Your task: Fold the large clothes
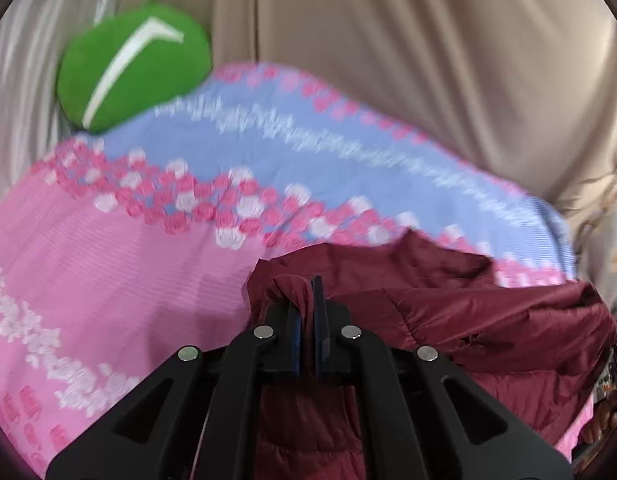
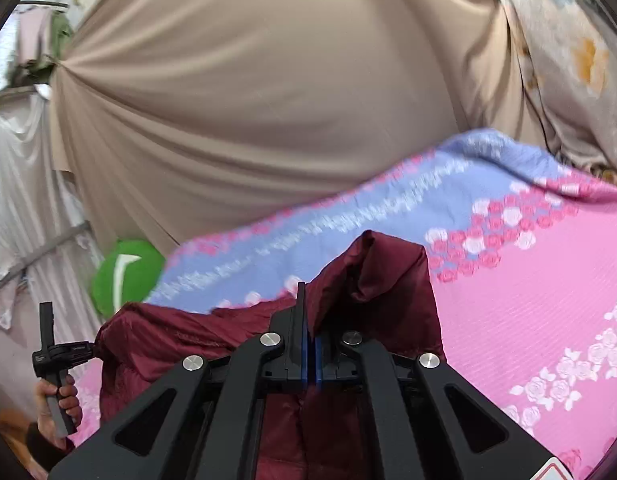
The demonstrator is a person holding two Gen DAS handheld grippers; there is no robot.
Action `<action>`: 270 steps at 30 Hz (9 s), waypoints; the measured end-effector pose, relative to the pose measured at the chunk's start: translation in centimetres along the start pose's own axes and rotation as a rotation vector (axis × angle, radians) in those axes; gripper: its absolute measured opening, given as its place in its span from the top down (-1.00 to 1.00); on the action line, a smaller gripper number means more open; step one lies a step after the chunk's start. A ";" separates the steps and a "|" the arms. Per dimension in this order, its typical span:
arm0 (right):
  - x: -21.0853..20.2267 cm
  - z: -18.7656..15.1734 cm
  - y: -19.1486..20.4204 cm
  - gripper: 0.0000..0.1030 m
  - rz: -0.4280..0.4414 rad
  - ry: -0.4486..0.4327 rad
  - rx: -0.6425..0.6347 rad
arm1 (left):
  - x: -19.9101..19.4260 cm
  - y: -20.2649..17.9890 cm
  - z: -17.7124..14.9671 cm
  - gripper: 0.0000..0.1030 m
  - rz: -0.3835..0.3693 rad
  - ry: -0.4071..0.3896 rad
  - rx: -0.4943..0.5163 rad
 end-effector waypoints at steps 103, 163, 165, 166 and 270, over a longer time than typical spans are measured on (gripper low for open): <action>2.8 -12.3 2.1 0.68 -0.275 0.428 -0.199 | 2.7 -4.1 -10.3 -0.36 0.106 0.120 0.262; 16.8 -10.0 18.1 0.49 0.034 0.534 -0.219 | 1.7 5.0 -9.2 -0.69 -0.074 0.185 -0.196; 18.1 -9.1 17.8 0.49 0.009 0.529 -0.233 | 2.2 4.7 -9.2 -0.70 -0.082 0.197 -0.192; 19.0 -9.1 17.6 0.49 0.003 0.545 -0.224 | 2.4 4.5 -9.2 -0.73 -0.086 0.200 -0.192; 8.6 -8.6 -0.4 0.94 0.174 0.538 0.056 | 2.6 -34.9 -13.4 0.82 -0.329 0.179 0.362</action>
Point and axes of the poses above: each gripper's, at about its wrist camera, not at the fingertips, and x roughly the way its jaws point, y to its left, z to its top, the point moved 2 cm from there along x, roughly the way its jaws point, and after that the axes turned 6 degrees about -x, right-handed, at the moved point
